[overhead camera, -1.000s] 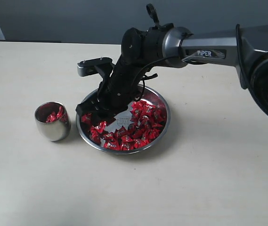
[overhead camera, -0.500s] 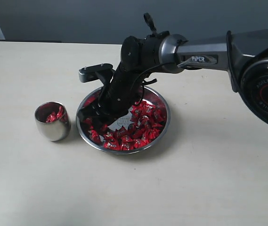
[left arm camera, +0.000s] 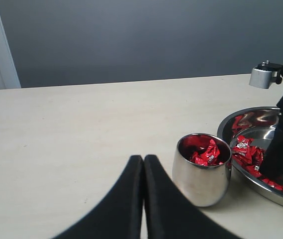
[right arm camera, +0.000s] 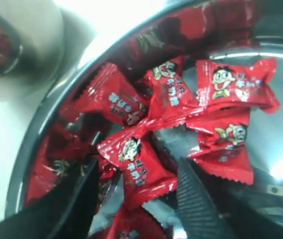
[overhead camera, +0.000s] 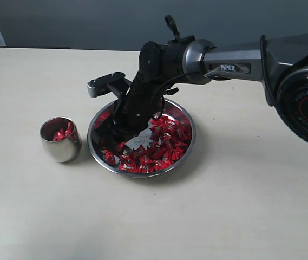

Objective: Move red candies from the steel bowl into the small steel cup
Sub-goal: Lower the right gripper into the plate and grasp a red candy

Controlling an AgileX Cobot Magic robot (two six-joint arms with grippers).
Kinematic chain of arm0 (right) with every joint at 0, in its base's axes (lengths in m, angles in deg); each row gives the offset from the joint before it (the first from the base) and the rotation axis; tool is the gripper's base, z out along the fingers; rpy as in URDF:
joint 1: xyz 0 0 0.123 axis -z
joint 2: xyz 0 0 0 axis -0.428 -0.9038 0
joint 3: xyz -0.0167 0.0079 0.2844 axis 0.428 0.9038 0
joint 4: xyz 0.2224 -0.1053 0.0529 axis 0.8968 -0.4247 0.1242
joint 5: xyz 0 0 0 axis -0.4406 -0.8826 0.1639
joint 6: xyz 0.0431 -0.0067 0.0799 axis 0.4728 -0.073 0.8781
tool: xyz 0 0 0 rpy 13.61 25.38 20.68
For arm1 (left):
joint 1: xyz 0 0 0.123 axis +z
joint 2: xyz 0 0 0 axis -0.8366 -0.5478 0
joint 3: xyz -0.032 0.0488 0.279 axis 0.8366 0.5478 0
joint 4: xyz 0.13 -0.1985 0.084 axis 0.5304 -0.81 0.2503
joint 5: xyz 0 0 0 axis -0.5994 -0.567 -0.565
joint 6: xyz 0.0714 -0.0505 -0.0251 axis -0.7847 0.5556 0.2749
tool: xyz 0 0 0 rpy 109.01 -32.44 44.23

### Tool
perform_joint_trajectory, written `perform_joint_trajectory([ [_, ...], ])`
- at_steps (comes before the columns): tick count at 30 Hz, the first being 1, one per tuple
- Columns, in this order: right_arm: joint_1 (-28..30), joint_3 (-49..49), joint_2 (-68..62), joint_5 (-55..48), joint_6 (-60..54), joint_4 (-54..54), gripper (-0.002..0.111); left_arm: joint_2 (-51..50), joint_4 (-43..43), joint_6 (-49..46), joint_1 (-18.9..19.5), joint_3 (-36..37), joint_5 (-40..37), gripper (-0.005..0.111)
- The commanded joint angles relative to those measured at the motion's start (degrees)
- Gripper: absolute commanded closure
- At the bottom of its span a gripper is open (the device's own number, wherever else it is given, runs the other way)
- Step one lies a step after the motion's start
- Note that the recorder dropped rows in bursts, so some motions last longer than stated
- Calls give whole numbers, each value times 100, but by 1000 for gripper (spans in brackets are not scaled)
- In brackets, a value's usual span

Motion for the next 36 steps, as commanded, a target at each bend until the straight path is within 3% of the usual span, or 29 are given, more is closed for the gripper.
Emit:
perform_joint_trajectory([
  [1,12,4,26,230,-80,7,60,26,4,13,-10,14,-1,106],
  [4,12,4,26,192,-80,7,60,26,4,13,-10,14,-1,106],
  [7,12,4,26,107,-80,7,74,26,4,13,-10,14,-1,106],
  [11,-105,4,26,83,-80,-201,66,26,4,13,-10,14,-1,106],
  [13,-160,4,26,157,-69,-289,67,26,4,13,-10,14,-1,106],
  [17,-148,4,26,212,-41,-381,88,26,4,13,-10,14,-1,106],
  [23,-148,4,26,270,-32,-395,108,26,4,13,-10,14,-1,106],
  [36,-148,4,623,196,25,-502,109,26,4,13,-10,14,-1,106],
])
